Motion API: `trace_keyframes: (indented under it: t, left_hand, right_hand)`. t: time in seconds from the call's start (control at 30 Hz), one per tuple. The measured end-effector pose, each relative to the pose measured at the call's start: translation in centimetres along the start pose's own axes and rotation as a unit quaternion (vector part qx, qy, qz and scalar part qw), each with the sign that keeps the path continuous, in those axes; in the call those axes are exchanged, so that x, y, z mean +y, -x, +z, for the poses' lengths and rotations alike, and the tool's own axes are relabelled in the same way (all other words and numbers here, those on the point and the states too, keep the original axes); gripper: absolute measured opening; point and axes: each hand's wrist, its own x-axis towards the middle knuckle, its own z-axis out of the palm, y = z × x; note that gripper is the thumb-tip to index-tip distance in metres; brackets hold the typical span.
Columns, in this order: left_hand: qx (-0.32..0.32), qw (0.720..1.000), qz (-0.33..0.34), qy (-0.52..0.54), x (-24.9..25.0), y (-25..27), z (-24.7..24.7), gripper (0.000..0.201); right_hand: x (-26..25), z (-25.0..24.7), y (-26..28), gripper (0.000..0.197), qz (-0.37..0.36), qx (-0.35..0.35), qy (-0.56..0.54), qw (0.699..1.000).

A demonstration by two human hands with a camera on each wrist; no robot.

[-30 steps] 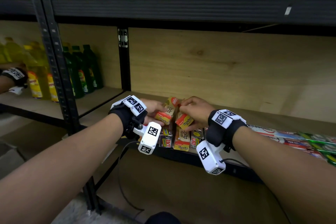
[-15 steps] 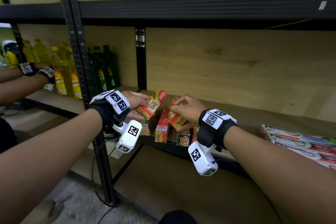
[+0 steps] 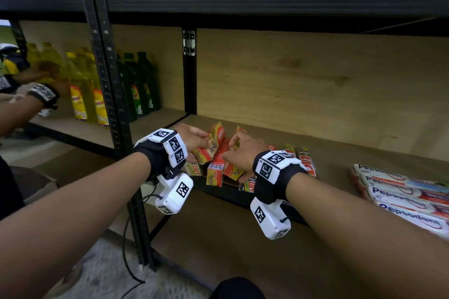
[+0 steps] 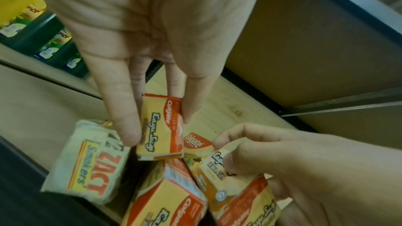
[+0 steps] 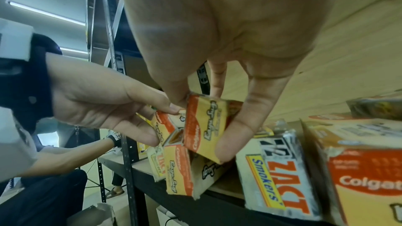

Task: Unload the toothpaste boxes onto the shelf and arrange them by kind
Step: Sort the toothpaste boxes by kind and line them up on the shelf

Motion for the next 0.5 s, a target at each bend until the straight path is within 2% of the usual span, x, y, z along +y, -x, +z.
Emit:
trace_keyframes:
  t: [0.13,0.3,0.5]
  left_hand:
    - [0.022,0.998,0.025,-0.048,-0.5,-0.1,0.5,0.044]
    - [0.081,0.979,0.076,-0.171,-0.7,0.0,0.9,0.045]
    - [0.091,0.959,0.103,-0.247,-0.7,0.1,0.5,0.043]
  right_hand:
    - [-0.2,0.5,-0.5,0.027,0.000,0.021,0.042,0.999]
    - [-0.4,1.7,-0.7,0.044,0.007,0.049,0.093,0.994]
    - [-0.4,1.9,-0.9,0.051,0.012,0.052,0.113,0.992]
